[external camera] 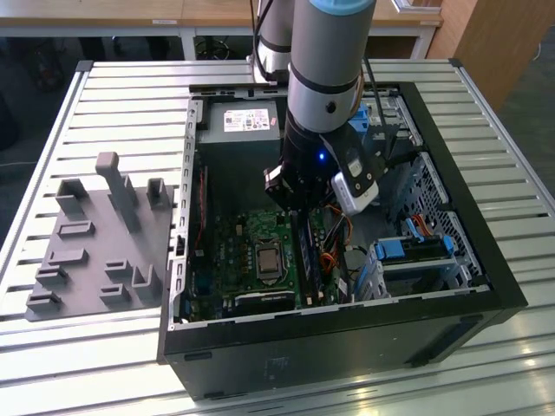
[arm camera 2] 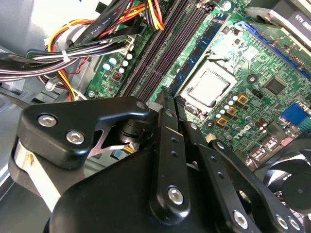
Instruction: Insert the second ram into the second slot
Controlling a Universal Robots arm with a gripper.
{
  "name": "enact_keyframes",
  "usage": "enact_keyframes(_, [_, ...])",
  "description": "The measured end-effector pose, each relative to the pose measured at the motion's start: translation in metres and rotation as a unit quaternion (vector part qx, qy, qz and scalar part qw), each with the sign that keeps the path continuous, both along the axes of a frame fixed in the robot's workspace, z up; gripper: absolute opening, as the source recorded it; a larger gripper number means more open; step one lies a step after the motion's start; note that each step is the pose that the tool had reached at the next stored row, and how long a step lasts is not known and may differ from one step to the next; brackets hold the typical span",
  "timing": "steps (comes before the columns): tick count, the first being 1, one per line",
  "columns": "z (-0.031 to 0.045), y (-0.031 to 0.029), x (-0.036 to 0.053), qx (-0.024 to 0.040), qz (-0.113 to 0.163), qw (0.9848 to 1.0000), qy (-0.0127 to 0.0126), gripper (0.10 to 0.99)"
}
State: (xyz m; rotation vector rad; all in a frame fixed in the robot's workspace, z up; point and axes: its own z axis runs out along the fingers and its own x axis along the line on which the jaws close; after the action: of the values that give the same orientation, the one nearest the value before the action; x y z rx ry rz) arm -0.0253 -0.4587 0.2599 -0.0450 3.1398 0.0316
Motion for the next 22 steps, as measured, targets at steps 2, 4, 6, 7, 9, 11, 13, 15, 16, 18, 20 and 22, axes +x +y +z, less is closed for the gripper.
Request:
enact_keyframes(2, [-0.0012,0.0000,0.0000,0.0001,0.000,1.0000,0.0000,0.137])
enact_keyframes(4, [-0.0016,0.0000,0.0000,0.0000,0.000,1.0000,0.0000,0.137])
enact_keyframes(6, [-0.0019,0.0000,0.0000,0.0000,-0.001,1.0000,0.0000,0.137])
enact_keyframes(7, [-0.0022,0.0000,0.0000,0.0000,-0.001,1.0000,0.0000,0.137])
enact_keyframes(9, [-0.0028,0.0000,0.0000,0.0000,-0.001,1.0000,0.0000,0.137])
enact_keyframes(11, [-0.0032,0.0000,0.0000,0.0000,-0.001,1.0000,0.0000,0.137])
enact_keyframes(13, [-0.0034,0.0000,0.0000,0.0000,-0.001,1.0000,0.0000,0.137])
enact_keyframes(15, [-0.0038,0.0000,0.0000,0.0000,-0.001,1.0000,0.0000,0.137])
enact_keyframes(16, [-0.0040,0.0000,0.0000,0.0000,-0.001,1.0000,0.0000,0.137])
enact_keyframes(18, [-0.0045,0.0000,0.0000,0.0001,-0.001,1.0000,0.0000,0.137])
enact_keyframes(20, [-0.0050,0.0000,0.0000,0.0001,-0.003,1.0000,0.0000,0.137])
enact_keyframes(22, [-0.0056,0.0000,0.0000,0.0000,-0.008,1.0000,0.0000,0.137])
